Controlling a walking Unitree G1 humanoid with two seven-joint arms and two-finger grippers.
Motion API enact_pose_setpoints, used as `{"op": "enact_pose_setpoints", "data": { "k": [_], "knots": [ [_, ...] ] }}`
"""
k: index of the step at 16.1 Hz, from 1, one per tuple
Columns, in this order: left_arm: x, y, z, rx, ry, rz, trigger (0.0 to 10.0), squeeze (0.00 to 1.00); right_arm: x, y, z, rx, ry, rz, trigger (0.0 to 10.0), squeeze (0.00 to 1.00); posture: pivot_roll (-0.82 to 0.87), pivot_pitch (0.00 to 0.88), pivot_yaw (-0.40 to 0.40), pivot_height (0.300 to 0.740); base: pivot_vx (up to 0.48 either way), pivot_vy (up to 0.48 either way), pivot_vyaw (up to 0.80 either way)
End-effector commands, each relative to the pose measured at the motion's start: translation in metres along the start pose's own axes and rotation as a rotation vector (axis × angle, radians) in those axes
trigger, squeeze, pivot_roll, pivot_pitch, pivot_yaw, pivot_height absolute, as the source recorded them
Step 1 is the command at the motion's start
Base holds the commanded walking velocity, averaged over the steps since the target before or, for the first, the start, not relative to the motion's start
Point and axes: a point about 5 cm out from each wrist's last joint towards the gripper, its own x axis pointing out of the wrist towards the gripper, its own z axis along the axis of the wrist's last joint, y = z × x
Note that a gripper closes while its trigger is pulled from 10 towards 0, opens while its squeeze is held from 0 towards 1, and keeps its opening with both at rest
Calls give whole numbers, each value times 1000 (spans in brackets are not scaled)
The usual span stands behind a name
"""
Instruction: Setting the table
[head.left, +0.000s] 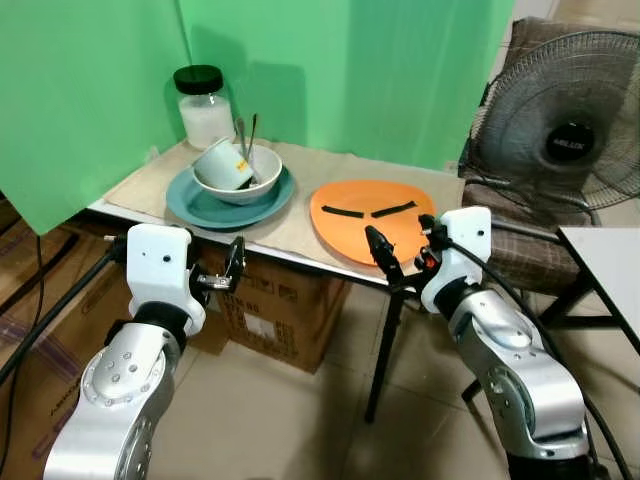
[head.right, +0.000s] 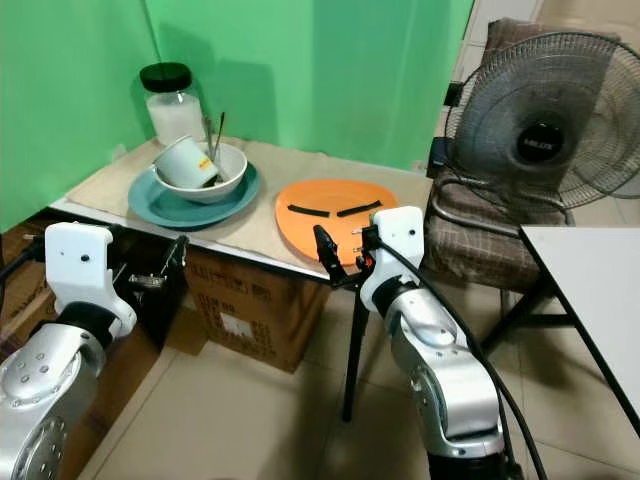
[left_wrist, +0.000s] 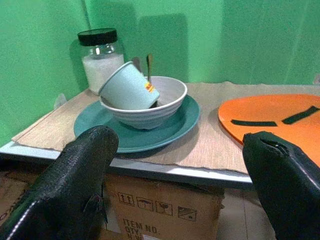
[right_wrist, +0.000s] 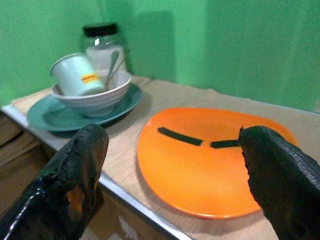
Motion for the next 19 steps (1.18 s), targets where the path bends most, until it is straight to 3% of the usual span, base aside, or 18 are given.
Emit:
{"op": "enact_pose_setpoints", "data": {
  "k": [1,12,15,19],
  "knots": [
    [0,-3,3,2,-17,-28,10000,0,0,-5,1,4,5,-32,10000,0,21,0,13,740,0,0,-800],
    [-2,4,0,29,-5,-86,10000,0,5,-2,-4,18,30,-31,10000,0,25,0,14,740,0,0,-73],
    [-2,3,0,27,-4,-89,10000,0,5,-2,-4,16,31,-28,10000,0,24,0,14,740,0,0,-800],
    [-1,5,0,26,-8,-94,10000,0,5,-1,-4,16,28,-29,10000,0,24,0,16,740,192,0,0]
  ]
}}
